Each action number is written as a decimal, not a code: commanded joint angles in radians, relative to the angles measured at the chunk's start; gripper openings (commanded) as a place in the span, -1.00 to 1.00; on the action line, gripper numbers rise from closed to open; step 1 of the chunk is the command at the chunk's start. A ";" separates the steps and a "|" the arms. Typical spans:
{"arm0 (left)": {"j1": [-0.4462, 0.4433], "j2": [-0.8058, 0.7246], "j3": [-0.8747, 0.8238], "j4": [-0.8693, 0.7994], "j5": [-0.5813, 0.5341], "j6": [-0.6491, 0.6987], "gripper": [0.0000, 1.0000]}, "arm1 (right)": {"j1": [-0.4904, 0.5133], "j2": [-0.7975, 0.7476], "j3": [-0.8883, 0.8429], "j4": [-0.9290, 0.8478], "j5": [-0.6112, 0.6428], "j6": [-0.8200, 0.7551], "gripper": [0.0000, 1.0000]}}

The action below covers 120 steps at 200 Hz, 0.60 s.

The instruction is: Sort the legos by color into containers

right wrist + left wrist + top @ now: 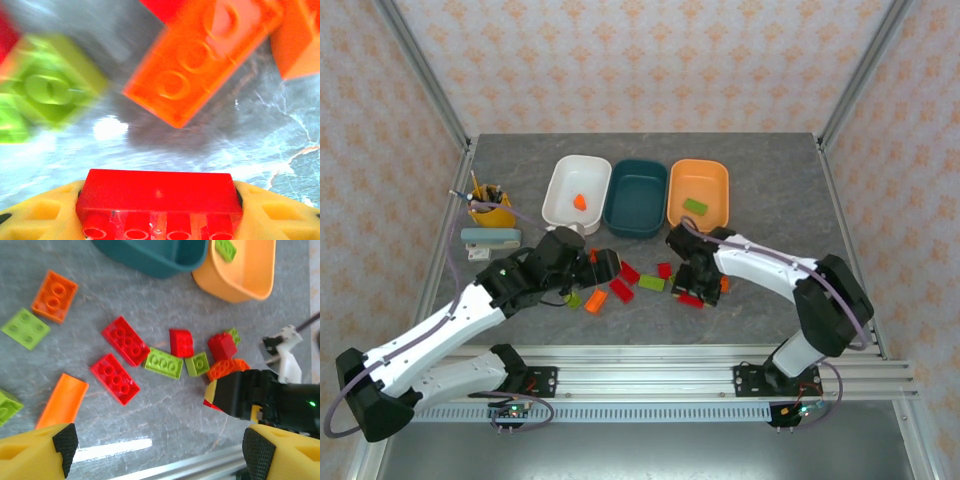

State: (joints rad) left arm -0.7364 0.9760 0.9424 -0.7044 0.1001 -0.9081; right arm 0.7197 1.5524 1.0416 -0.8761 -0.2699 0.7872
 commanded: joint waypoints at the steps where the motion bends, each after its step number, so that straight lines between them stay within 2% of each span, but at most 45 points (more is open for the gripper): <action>1: 0.040 0.024 0.122 -0.109 -0.130 -0.010 0.77 | 0.006 -0.028 0.158 -0.061 0.104 -0.069 0.10; 62: 0.282 0.173 0.274 -0.093 -0.005 0.018 0.77 | -0.026 0.352 0.698 -0.077 0.159 -0.224 0.09; 94: 0.357 0.245 0.315 -0.063 0.026 0.036 0.78 | -0.074 0.562 0.934 -0.065 0.156 -0.264 0.07; 120: 0.379 0.267 0.317 -0.052 0.035 0.037 0.78 | -0.102 0.730 1.141 -0.091 0.133 -0.291 0.07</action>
State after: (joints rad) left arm -0.3737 1.2358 1.2282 -0.7586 0.1169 -0.8894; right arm 0.6418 2.1727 2.0239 -0.9234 -0.1490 0.5503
